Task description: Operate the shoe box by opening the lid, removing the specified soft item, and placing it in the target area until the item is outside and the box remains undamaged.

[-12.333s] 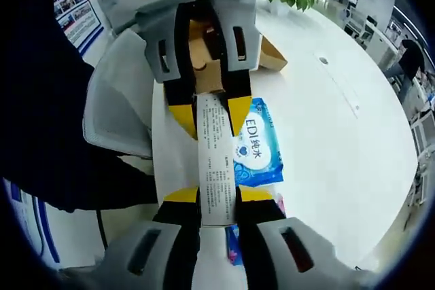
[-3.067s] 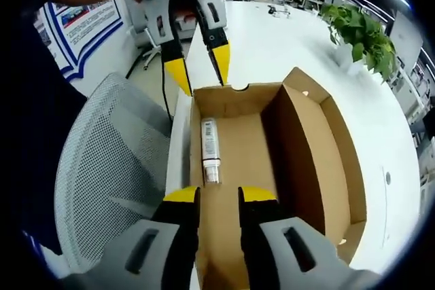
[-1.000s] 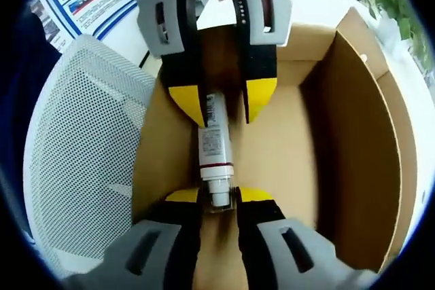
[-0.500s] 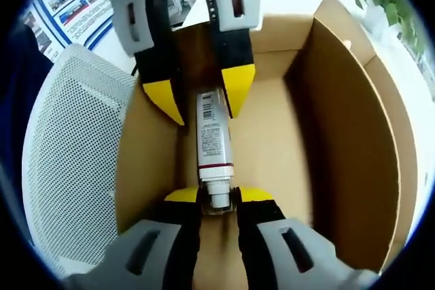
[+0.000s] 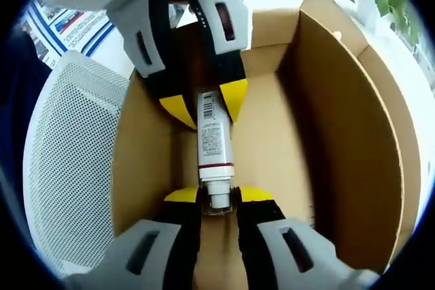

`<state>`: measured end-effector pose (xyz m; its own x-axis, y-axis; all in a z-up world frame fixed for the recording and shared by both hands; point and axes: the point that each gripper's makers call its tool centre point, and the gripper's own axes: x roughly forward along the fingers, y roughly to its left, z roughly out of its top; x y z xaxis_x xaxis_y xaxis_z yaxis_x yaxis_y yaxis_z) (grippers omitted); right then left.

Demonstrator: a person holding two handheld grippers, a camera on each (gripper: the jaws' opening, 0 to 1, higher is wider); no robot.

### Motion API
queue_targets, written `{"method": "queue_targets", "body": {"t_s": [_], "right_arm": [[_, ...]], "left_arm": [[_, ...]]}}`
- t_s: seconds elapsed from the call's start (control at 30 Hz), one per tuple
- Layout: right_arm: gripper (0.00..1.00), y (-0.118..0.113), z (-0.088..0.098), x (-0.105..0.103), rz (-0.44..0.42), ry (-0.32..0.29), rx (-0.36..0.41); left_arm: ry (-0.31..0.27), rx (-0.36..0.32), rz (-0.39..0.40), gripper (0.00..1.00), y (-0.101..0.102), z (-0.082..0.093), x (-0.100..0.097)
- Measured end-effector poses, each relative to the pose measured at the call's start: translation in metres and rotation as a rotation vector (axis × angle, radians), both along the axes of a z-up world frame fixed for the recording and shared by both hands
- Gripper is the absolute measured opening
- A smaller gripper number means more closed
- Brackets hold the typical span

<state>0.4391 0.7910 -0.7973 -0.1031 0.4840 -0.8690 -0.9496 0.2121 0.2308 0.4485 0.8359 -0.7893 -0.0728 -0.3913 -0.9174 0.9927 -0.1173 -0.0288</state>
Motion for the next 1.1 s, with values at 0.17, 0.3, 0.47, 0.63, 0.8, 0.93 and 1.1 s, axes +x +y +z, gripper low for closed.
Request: {"method": "queue_targets", "body": {"t_s": [0.17,0.3,0.47,0.63,0.8,0.93,1.1], "right_arm": [[0.18,0.001,0.001,0.000,-0.013,0.000,0.009],[0.18,0.000,0.000,0.000,-0.017,-0.004,0.013],[0.18,-0.001,-0.001,0.000,-0.025,-0.009,0.019],[0.19,-0.002,-0.001,0.000,-0.029,-0.004,0.022],[0.21,-0.002,0.000,-0.001,-0.026,-0.011,0.018],[0.22,-0.007,0.003,-0.002,-0.029,-0.016,0.010],[0.22,-0.017,0.012,0.003,-0.068,-0.025,0.018]], "left_arm": [[-0.019,-0.003,0.009,0.19,-0.002,-0.004,0.003],[-0.035,-0.008,0.017,0.20,-0.004,-0.006,0.004],[-0.049,-0.024,0.014,0.20,-0.006,-0.007,0.005],[-0.058,-0.021,0.004,0.20,-0.008,-0.009,0.006],[-0.045,-0.027,0.001,0.20,-0.008,-0.009,0.005],[-0.008,-0.058,0.002,0.18,-0.011,-0.007,0.001],[-0.003,-0.089,0.018,0.18,-0.014,-0.002,0.003]]}}
